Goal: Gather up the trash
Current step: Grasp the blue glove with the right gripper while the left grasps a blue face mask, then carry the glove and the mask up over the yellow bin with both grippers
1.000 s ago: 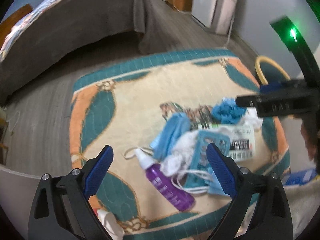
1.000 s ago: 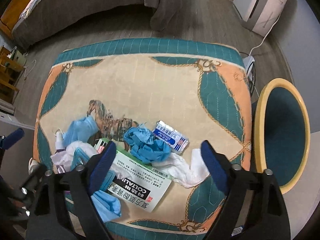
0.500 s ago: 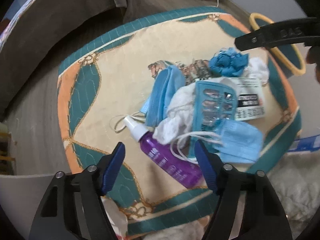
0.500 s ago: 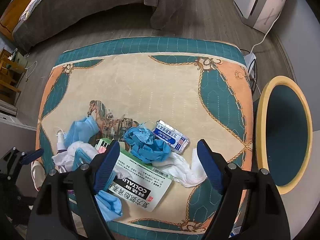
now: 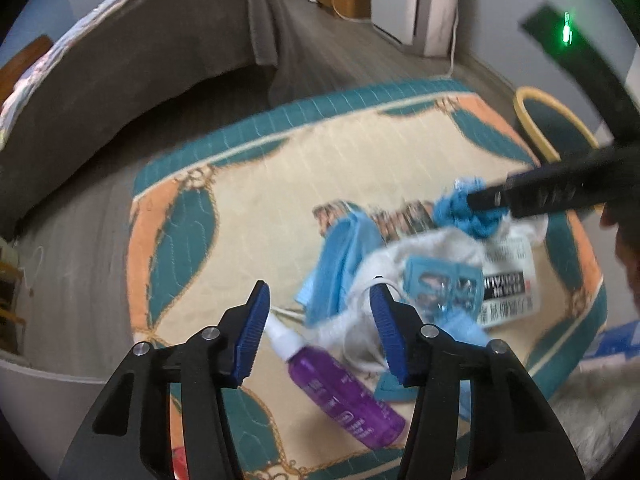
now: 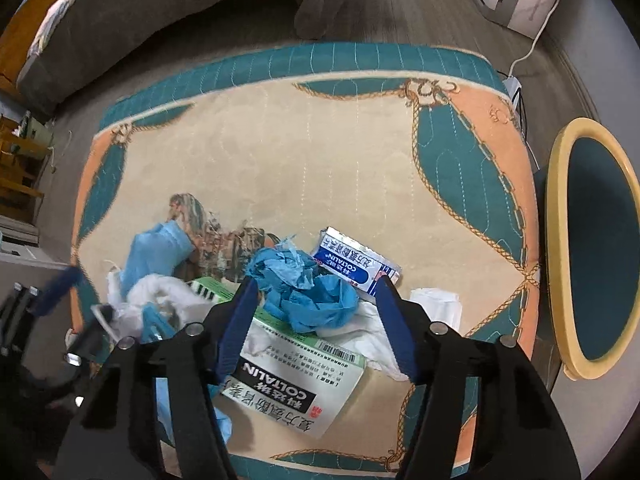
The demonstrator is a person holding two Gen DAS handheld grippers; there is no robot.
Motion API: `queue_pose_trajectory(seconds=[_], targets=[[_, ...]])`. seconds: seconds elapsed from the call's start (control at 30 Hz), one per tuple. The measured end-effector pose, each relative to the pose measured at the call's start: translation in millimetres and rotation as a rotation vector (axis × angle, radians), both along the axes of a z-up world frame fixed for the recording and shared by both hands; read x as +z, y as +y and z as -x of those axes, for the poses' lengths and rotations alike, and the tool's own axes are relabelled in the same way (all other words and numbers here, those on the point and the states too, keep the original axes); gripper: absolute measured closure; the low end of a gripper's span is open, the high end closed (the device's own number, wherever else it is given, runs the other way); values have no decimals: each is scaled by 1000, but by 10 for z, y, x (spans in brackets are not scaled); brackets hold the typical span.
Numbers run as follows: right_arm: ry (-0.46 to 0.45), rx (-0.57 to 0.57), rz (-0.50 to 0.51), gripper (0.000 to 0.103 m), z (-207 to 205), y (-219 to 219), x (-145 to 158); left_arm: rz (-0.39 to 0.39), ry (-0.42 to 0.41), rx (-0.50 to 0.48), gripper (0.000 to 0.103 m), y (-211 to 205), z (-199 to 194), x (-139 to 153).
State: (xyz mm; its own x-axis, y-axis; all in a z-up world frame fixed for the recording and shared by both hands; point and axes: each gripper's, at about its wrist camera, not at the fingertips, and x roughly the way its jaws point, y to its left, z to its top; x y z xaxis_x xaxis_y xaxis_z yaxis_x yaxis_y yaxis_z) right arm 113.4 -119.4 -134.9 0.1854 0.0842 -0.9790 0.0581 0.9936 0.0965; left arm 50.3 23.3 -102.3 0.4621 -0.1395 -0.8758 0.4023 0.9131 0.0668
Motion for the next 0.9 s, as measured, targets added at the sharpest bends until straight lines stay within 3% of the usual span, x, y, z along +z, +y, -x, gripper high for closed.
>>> queue_pose_trajectory(seconds=[0.2,0.27,0.33,0.43,0.6,0.9], targets=[[41,26,16,67,-19,81,-111,40,-39,11,49,40,-16,105],[20,23,-5,74,-28,72,-37,53,-53,10,55,37,-9,143],[-3,13,-31,82,-45,55,40,89,-54,9,70,43,-23,211],[-44,-1,-58,82,-51,22,183,147,-53,12,85,65,-42,314],[-120,-7,-53,82,-55,-59,448,157,-107,2,96,34,-52,524],[-247,-42,-14,82,-56,-432,891,251,-291,4,97,-66,-43,1212]])
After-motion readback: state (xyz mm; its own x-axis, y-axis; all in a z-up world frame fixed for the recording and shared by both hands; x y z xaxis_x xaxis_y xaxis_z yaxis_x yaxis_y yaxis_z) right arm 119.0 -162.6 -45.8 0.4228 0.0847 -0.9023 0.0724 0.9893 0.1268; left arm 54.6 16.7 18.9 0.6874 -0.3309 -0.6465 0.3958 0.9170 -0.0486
